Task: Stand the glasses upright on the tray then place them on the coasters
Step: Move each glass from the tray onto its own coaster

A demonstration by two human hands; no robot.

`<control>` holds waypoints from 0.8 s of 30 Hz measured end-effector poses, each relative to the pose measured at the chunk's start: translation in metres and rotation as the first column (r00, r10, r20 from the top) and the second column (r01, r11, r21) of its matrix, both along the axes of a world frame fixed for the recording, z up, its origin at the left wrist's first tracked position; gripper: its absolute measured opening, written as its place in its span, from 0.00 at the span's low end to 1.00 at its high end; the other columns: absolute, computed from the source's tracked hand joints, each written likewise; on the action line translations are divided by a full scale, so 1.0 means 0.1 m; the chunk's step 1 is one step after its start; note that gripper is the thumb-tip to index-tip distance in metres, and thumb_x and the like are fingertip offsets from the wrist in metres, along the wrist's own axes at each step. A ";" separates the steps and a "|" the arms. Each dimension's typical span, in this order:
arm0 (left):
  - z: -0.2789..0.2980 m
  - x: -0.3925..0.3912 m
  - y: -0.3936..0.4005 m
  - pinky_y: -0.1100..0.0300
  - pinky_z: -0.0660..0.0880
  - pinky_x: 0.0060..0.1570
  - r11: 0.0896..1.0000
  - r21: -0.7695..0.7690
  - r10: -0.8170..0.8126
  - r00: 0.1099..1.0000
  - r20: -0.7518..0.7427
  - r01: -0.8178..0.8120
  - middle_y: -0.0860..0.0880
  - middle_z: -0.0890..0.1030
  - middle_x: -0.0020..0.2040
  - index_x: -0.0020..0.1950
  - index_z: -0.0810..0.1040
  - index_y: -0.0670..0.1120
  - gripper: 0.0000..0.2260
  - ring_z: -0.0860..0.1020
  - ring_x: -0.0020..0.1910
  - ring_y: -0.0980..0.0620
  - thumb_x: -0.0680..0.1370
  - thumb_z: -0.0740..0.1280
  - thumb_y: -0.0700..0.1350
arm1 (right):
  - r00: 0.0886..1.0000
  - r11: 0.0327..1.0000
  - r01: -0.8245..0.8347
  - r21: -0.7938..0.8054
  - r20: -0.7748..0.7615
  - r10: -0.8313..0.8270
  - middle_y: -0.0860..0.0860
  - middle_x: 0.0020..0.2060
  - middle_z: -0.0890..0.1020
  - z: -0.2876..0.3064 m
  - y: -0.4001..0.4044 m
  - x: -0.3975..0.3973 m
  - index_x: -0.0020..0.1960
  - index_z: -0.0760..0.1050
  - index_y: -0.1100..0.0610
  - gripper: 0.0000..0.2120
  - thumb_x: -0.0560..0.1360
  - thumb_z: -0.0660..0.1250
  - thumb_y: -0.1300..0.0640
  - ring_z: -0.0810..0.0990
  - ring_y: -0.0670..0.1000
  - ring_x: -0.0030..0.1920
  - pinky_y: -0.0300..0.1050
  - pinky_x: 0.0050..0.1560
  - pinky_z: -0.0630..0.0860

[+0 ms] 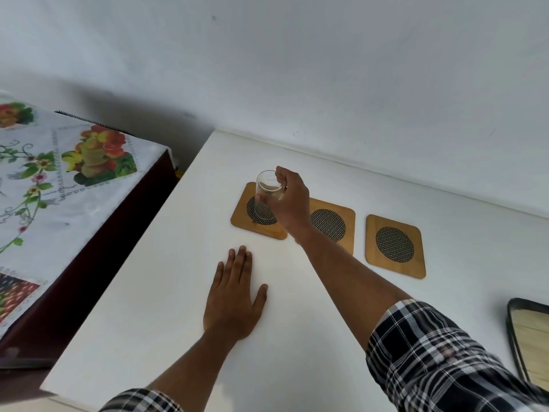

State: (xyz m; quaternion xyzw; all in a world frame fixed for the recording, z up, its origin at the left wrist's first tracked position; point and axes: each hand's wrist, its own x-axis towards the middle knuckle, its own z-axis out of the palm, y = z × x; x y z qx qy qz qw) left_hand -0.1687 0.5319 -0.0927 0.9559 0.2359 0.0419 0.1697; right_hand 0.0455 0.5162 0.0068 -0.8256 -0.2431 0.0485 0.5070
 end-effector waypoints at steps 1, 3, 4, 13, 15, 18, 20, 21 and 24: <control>0.00 0.00 0.00 0.49 0.48 0.79 1.000 0.002 -0.001 1.000 -0.001 0.001 0.50 0.44 0.83 0.82 0.44 0.47 0.34 0.39 0.81 0.52 0.81 0.48 0.63 | 1.000 1.000 -0.003 -0.002 0.001 0.003 0.52 0.64 0.81 -0.01 0.00 0.00 0.71 0.73 0.57 0.40 0.63 0.85 0.53 0.79 0.49 0.65 0.49 0.66 0.76; 0.01 0.00 0.00 0.49 0.48 0.79 1.000 0.003 0.000 1.000 -0.003 0.000 0.50 0.43 0.83 0.82 0.43 0.48 0.34 0.38 0.81 0.53 0.81 0.48 0.63 | 1.000 1.000 -0.011 -0.011 0.005 0.011 0.53 0.65 0.80 -0.01 0.00 0.01 0.71 0.73 0.57 0.40 0.64 0.85 0.54 0.79 0.50 0.65 0.49 0.67 0.76; 0.00 0.00 0.00 0.50 0.47 0.80 1.000 0.002 0.001 1.000 -0.006 -0.001 0.51 0.43 0.83 0.82 0.43 0.48 0.34 0.38 0.81 0.53 0.81 0.48 0.63 | 1.000 1.000 -0.015 -0.013 0.006 0.015 0.53 0.65 0.80 -0.01 0.01 0.01 0.71 0.73 0.57 0.40 0.64 0.85 0.54 0.79 0.50 0.65 0.49 0.67 0.76; 0.00 0.00 0.00 0.50 0.47 0.80 1.000 0.002 0.006 1.000 -0.006 -0.006 0.51 0.43 0.83 0.82 0.43 0.48 0.34 0.38 0.80 0.53 0.81 0.48 0.63 | 0.999 0.999 -0.027 -0.021 0.032 0.028 0.54 0.65 0.78 -0.02 0.00 0.01 0.72 0.72 0.58 0.41 0.64 0.85 0.53 0.78 0.51 0.65 0.52 0.66 0.76; -0.01 0.00 0.00 0.50 0.47 0.80 1.000 0.002 0.006 1.000 -0.005 -0.006 0.51 0.43 0.83 0.82 0.43 0.48 0.34 0.38 0.80 0.53 0.82 0.48 0.63 | 0.998 0.999 -0.037 -0.032 0.050 0.039 0.52 0.68 0.74 -0.01 -0.02 0.00 0.74 0.69 0.56 0.45 0.63 0.85 0.50 0.74 0.51 0.68 0.51 0.67 0.75; -0.01 0.00 0.00 0.49 0.48 0.80 1.000 0.002 0.004 1.000 0.004 -0.004 0.51 0.43 0.83 0.82 0.44 0.48 0.34 0.38 0.81 0.53 0.82 0.49 0.63 | 0.998 0.998 -0.042 -0.048 0.049 0.044 0.50 0.71 0.70 -0.02 -0.10 -0.01 0.77 0.65 0.55 0.49 0.63 0.85 0.46 0.70 0.51 0.72 0.53 0.71 0.72; -0.02 0.00 0.01 0.49 0.48 0.80 1.000 -0.003 0.005 1.000 0.007 -0.005 0.51 0.44 0.83 0.82 0.44 0.48 0.34 0.39 0.81 0.53 0.81 0.49 0.63 | 0.998 0.998 -0.042 -0.056 0.036 0.044 0.50 0.71 0.69 -0.04 -0.19 -0.03 0.77 0.64 0.55 0.50 0.62 0.84 0.44 0.70 0.52 0.72 0.55 0.72 0.71; -0.02 0.00 0.01 0.49 0.48 0.80 1.000 -0.002 0.005 1.000 0.011 -0.005 0.51 0.44 0.83 0.82 0.44 0.48 0.34 0.39 0.81 0.53 0.81 0.49 0.63 | 0.999 0.997 -0.039 -0.062 0.030 0.041 0.51 0.71 0.69 -0.04 -0.24 -0.04 0.77 0.64 0.55 0.50 0.62 0.84 0.44 0.71 0.52 0.71 0.56 0.71 0.72; -0.02 0.00 0.01 0.50 0.47 0.80 1.000 -0.002 0.003 1.000 0.009 -0.003 0.51 0.44 0.83 0.82 0.44 0.47 0.34 0.39 0.81 0.53 0.81 0.48 0.63 | 0.999 0.996 -0.033 -0.080 0.035 0.036 0.52 0.70 0.69 -0.04 -0.41 -0.10 0.77 0.64 0.55 0.50 0.63 0.83 0.43 0.71 0.52 0.70 0.56 0.69 0.74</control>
